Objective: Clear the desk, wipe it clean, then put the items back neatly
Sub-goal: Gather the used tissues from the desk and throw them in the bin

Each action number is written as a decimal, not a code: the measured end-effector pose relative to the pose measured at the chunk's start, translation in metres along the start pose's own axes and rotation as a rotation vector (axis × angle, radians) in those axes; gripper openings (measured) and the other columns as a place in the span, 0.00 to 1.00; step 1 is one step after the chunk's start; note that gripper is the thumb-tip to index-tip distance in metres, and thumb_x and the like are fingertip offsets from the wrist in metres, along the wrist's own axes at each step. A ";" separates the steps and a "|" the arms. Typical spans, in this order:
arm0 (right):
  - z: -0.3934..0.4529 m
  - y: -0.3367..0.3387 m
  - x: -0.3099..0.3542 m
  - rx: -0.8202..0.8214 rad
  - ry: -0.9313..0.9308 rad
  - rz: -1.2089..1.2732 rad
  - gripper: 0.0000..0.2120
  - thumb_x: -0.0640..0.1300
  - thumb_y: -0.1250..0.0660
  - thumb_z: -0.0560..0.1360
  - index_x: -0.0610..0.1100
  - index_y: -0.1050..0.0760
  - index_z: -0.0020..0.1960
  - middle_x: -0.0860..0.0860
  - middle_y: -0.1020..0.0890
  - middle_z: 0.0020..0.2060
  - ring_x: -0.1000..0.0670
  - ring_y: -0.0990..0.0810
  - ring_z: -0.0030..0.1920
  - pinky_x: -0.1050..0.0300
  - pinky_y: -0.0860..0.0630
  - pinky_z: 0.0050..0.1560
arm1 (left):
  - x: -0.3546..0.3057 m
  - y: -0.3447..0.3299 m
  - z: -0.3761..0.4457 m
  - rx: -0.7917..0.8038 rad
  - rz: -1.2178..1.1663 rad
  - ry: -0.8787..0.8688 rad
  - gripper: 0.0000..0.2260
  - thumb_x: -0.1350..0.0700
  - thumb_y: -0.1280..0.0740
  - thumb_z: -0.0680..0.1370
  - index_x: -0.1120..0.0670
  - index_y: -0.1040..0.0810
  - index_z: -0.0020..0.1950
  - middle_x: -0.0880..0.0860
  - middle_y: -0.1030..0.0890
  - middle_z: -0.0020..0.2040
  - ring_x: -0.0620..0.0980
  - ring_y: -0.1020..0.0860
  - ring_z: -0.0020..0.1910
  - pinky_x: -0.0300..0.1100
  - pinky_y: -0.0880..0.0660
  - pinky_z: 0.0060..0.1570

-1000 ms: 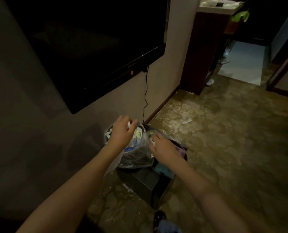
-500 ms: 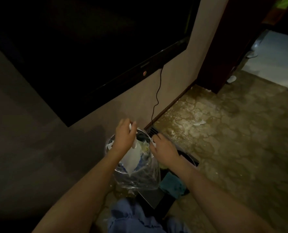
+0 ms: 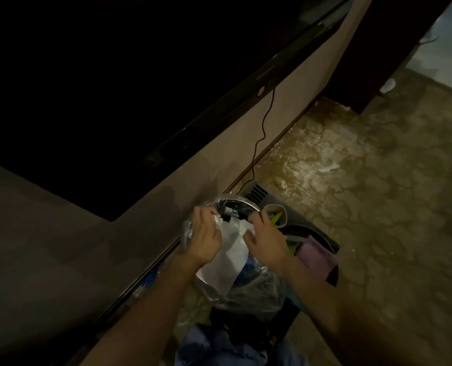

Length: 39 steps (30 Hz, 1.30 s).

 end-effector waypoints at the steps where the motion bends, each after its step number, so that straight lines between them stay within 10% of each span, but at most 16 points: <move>1: 0.002 -0.004 -0.001 -0.008 -0.005 -0.001 0.10 0.44 0.41 0.79 0.43 0.33 0.59 0.46 0.33 0.59 0.50 0.31 0.45 0.58 0.36 0.42 | 0.003 -0.003 0.003 0.010 0.032 0.003 0.13 0.65 0.39 0.75 0.58 0.34 0.59 0.55 0.36 0.58 0.52 0.30 0.55 0.44 0.28 0.57; 9: 0.005 -0.030 -0.010 0.025 0.014 -0.065 0.12 0.43 0.44 0.81 0.44 0.29 0.62 0.46 0.35 0.67 0.47 0.35 0.66 0.56 0.34 0.63 | 0.017 -0.027 0.001 0.286 0.180 -0.047 0.14 0.63 0.41 0.80 0.60 0.29 0.65 0.57 0.31 0.66 0.54 0.31 0.64 0.39 0.36 0.59; 16: -0.001 -0.042 -0.018 0.245 0.056 -0.247 0.23 0.54 0.39 0.78 0.45 0.34 0.69 0.46 0.33 0.68 0.44 0.38 0.70 0.52 0.40 0.69 | 0.017 -0.021 -0.002 0.329 0.684 -0.116 0.23 0.42 0.38 0.76 0.49 0.30 0.69 0.51 0.36 0.68 0.54 0.40 0.67 0.50 0.45 0.66; 23: -0.021 0.018 -0.008 0.087 0.145 -0.231 0.28 0.63 0.37 0.74 0.46 0.35 0.66 0.49 0.32 0.63 0.47 0.35 0.64 0.52 0.38 0.62 | -0.005 0.017 -0.016 0.256 0.635 -0.078 0.40 0.28 0.38 0.67 0.49 0.38 0.72 0.49 0.35 0.71 0.51 0.39 0.69 0.49 0.43 0.64; 27: -0.033 0.046 -0.002 0.040 0.264 -0.237 0.22 0.59 0.37 0.76 0.44 0.32 0.61 0.47 0.30 0.58 0.47 0.33 0.60 0.55 0.35 0.58 | -0.028 0.042 -0.041 0.110 0.674 -0.034 0.52 0.21 0.57 0.56 0.48 0.38 0.73 0.49 0.32 0.69 0.51 0.36 0.67 0.48 0.41 0.62; 39: -0.128 0.039 0.039 0.155 0.649 -0.366 0.16 0.51 0.36 0.76 0.42 0.31 0.58 0.46 0.28 0.57 0.45 0.32 0.61 0.53 0.32 0.56 | -0.031 0.037 -0.229 -0.090 0.527 0.382 0.31 0.35 0.38 0.74 0.49 0.36 0.72 0.51 0.33 0.69 0.53 0.37 0.68 0.50 0.40 0.65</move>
Point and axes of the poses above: each hand's wrist, its own z-axis towards the middle knuckle, its own y-axis out of the back of the hand, x = y × z, the point moved 4 cm from there along z, towards the middle knuckle
